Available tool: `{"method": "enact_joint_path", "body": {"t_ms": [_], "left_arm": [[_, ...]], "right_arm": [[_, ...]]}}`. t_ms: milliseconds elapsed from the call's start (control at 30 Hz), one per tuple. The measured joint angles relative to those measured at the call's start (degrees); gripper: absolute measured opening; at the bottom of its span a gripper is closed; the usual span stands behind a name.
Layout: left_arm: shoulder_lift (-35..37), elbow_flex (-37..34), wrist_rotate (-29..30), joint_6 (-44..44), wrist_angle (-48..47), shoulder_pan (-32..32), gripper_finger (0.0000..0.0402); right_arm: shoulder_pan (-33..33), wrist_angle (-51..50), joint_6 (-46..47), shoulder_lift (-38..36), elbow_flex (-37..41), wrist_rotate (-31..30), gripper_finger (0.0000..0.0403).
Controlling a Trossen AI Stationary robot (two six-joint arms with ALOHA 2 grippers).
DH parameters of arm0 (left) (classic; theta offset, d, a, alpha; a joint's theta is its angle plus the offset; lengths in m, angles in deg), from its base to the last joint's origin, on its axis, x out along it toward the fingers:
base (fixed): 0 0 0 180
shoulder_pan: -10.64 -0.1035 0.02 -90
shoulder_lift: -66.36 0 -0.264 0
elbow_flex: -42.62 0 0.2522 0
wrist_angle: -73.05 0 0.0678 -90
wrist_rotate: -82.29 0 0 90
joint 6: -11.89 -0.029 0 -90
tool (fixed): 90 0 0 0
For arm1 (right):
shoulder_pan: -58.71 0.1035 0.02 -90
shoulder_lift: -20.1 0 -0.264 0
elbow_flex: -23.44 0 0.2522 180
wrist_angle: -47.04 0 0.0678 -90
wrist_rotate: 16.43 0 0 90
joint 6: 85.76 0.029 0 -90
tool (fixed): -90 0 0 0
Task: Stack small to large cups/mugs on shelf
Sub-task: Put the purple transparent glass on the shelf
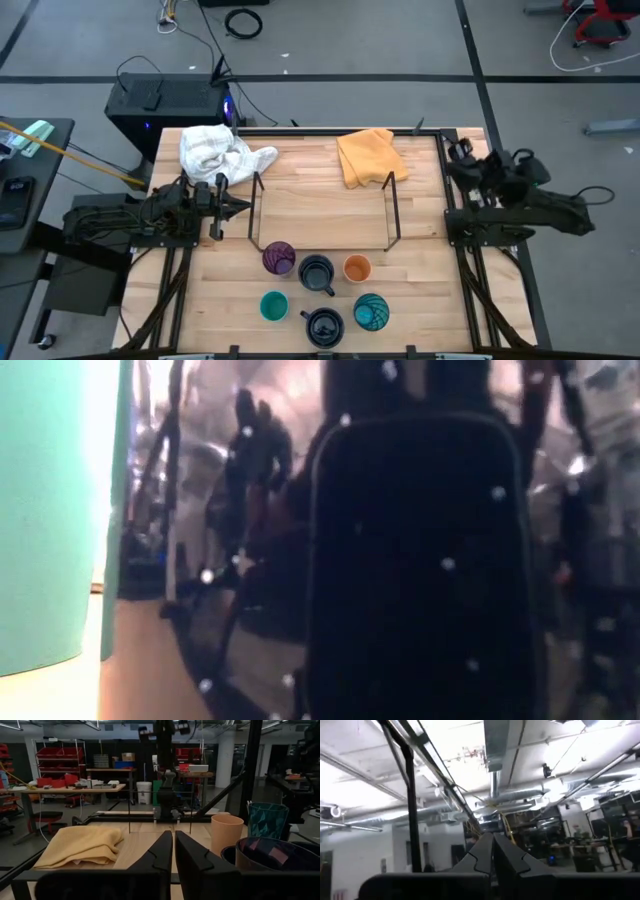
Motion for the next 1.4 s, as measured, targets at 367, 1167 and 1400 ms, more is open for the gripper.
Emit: {"method": "enact_joint_path", "body": {"t_ms": [367,1167,1400], "left_arm": [[0.0,0.0,0.0,0.0,2.7,0.0,0.0033],[0.0,5.3,1.1,1.1,24.4,0.0,0.0029],[-2.9,17.4,0.9,1.8,13.7,0.0,0.0028]], "right_arm": [[0.0,-14.2,-7.3,26.4,-29.6,4.0,0.0023],[4.8,-27.3,-1.7,53.8,-61.4,10.9,0.0023],[9.1,-20.4,3.3,57.4,-61.4,10.6,0.0023]]}}
